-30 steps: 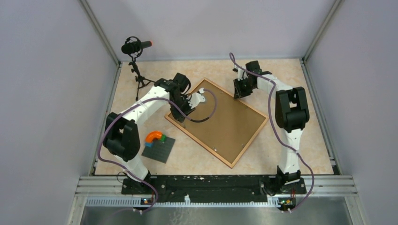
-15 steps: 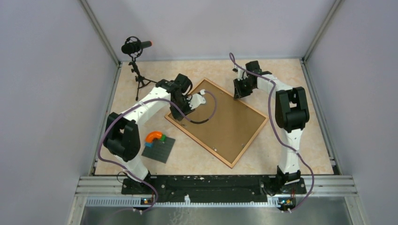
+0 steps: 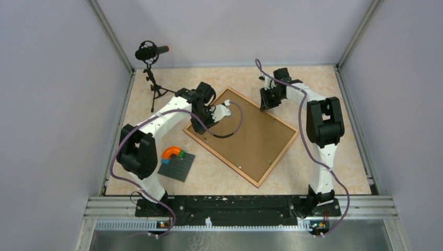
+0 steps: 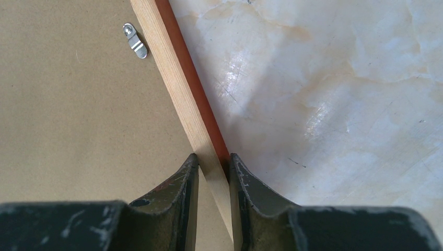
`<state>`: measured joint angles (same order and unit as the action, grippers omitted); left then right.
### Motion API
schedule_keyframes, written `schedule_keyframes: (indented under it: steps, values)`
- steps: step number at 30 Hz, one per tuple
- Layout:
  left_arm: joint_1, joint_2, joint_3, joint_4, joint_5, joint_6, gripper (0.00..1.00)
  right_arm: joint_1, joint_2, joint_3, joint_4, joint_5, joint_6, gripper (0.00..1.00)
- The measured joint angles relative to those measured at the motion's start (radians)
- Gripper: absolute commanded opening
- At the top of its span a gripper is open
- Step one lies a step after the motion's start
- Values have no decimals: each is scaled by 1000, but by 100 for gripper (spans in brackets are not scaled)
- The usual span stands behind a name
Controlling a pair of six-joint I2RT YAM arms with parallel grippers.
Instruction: Take the photo out of the frame
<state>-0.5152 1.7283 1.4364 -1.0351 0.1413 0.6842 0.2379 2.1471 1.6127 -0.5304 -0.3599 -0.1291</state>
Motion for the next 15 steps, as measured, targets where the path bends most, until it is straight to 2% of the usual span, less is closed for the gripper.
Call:
schedule_keyframes:
  steps: [15]
  values:
    - [-39,16,15,0,-12,-36,0,0,-1,-2,3,0,0,0]
